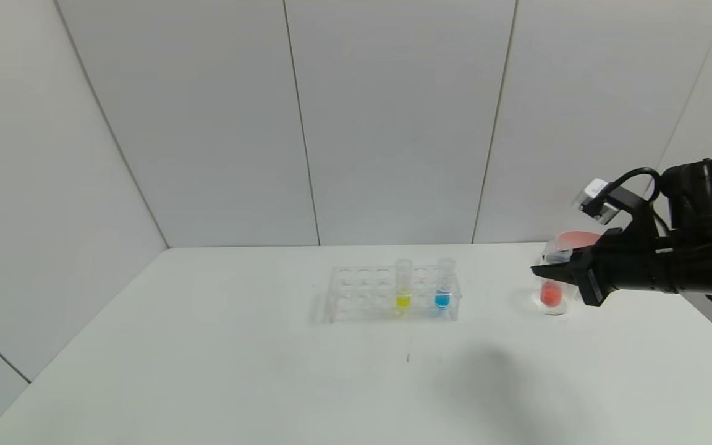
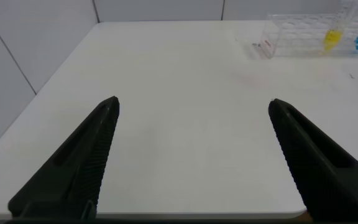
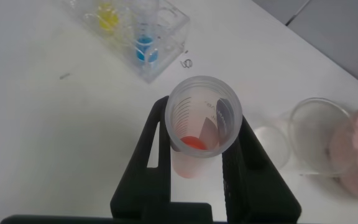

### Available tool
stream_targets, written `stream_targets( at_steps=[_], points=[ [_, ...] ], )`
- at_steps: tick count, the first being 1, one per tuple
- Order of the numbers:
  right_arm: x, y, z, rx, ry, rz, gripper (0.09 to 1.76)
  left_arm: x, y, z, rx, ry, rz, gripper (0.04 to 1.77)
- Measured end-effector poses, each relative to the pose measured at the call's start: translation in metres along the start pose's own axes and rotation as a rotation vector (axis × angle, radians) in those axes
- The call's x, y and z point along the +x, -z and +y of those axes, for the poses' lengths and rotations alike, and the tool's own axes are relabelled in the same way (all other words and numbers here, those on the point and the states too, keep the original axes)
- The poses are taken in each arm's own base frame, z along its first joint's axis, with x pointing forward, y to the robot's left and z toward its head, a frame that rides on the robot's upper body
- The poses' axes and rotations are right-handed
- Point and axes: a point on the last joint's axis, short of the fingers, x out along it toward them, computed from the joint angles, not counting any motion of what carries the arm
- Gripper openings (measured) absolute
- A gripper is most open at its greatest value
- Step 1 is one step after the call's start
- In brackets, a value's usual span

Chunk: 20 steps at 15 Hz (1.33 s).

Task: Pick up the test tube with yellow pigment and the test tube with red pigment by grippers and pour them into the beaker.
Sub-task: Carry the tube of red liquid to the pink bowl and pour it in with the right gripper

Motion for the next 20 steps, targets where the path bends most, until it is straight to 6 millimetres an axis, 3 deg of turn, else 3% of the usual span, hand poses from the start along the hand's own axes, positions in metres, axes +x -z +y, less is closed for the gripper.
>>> stream_targets(
  at_steps=[4,11,16,20],
  points=[
    [-0.018,0.018,-0.043,-0.025,0.077,0.031,0.53,0.000,0.000,0.000,0.000,0.000,0.000,1.72],
    [-0.049,0.023,-0.102,-0.047,0.095,0.199,0.53,0.000,0.000,0.000,0.000,0.000,0.000,1.72],
    [-0.052,0.025,-0.130,-0.167,0.112,0.230,0.53,0.000,0.000,0.000,0.000,0.000,0.000,1.72],
    [-0.044,0.029,-0.136,-0.168,0.084,0.262,0.53,0.000,0.000,0.000,0.000,0.000,0.000,1.72]
  ],
)
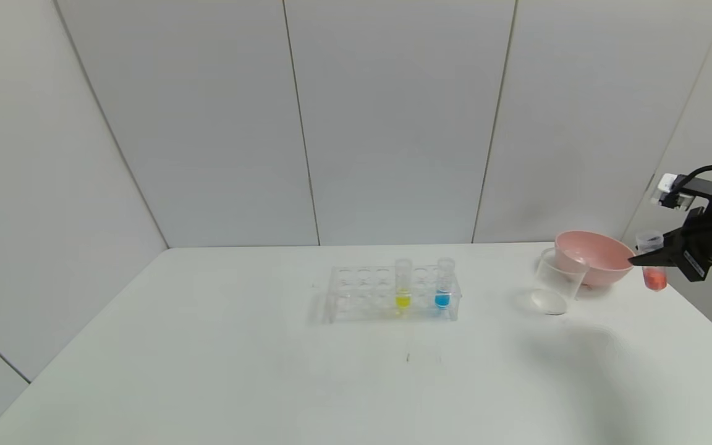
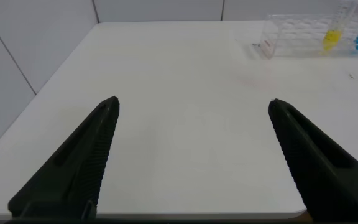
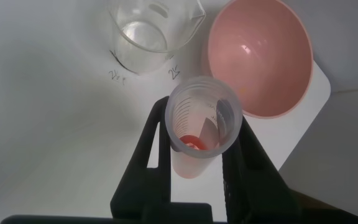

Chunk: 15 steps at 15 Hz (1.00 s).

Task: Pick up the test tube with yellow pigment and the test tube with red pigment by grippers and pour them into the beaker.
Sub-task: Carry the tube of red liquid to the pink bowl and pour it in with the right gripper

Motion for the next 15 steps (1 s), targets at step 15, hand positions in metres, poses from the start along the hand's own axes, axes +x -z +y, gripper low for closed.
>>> stream_targets(
  at_steps=[15],
  points=[
    [0.029,-0.046,-0.009,-0.142,0.007,0.188,0.53,0.000,0.000,0.000,0.000,0.000,0.000,1.72]
  ],
)
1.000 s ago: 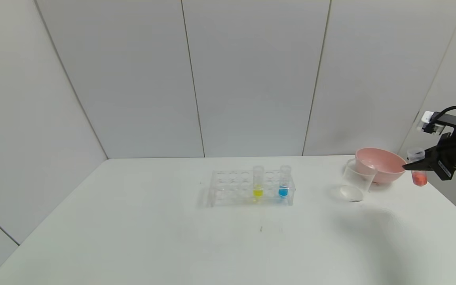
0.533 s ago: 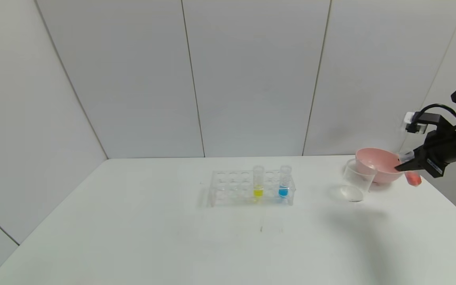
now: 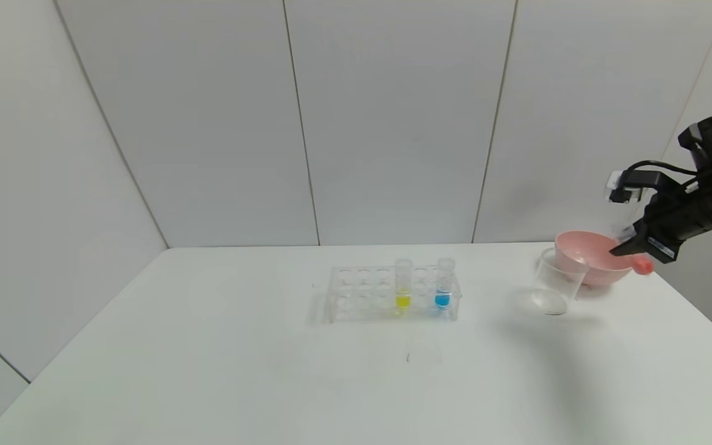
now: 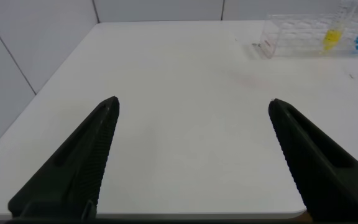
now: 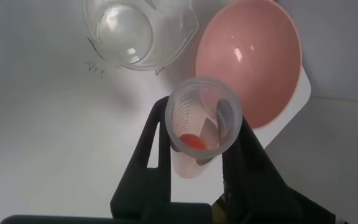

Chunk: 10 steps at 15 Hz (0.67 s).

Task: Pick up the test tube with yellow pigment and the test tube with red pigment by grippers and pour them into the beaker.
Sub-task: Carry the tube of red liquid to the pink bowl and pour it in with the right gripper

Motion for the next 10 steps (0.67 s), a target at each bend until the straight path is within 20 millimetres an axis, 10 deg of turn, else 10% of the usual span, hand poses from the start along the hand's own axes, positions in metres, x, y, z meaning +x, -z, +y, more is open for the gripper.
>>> stream_targets(
  at_steps=[10],
  points=[
    [0.039,-0.039,0.008,-0.104,0.130,0.099,0.53,0.000,0.000,0.000,0.000,0.000,0.000,1.72]
  ],
)
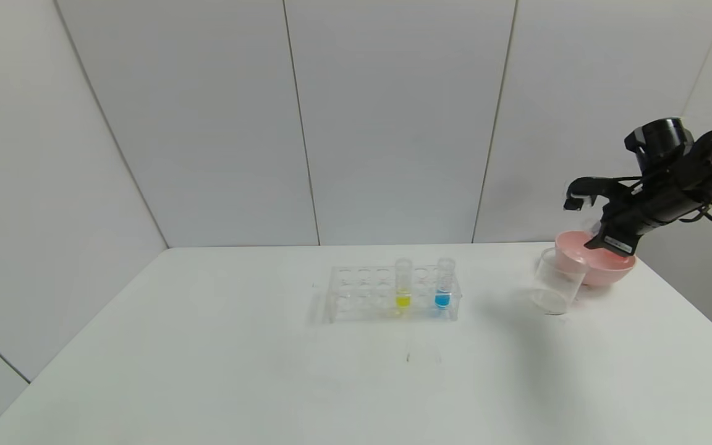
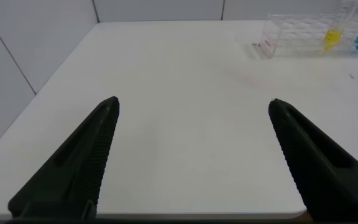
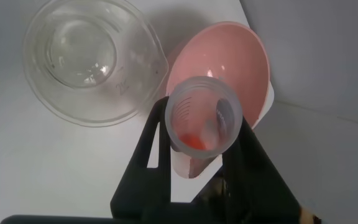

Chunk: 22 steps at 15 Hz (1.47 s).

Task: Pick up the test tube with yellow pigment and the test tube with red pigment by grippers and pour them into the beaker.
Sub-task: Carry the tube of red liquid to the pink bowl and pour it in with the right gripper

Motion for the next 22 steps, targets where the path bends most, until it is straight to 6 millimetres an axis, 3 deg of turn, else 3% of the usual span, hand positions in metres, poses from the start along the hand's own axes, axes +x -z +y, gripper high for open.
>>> stream_targets(
  at_steps=[13,22],
  points=[
    [-0.008,-0.003,0.012,-0.118,-0.044,0.099,0.53,0.000,0.000,0.000,0.000,0.000,0.000,1.72],
    [-0.001,-0.012,0.022,-0.151,-0.047,0.153,0.53,0.000,0.000,0.000,0.000,0.000,0.000,1.72]
  ],
)
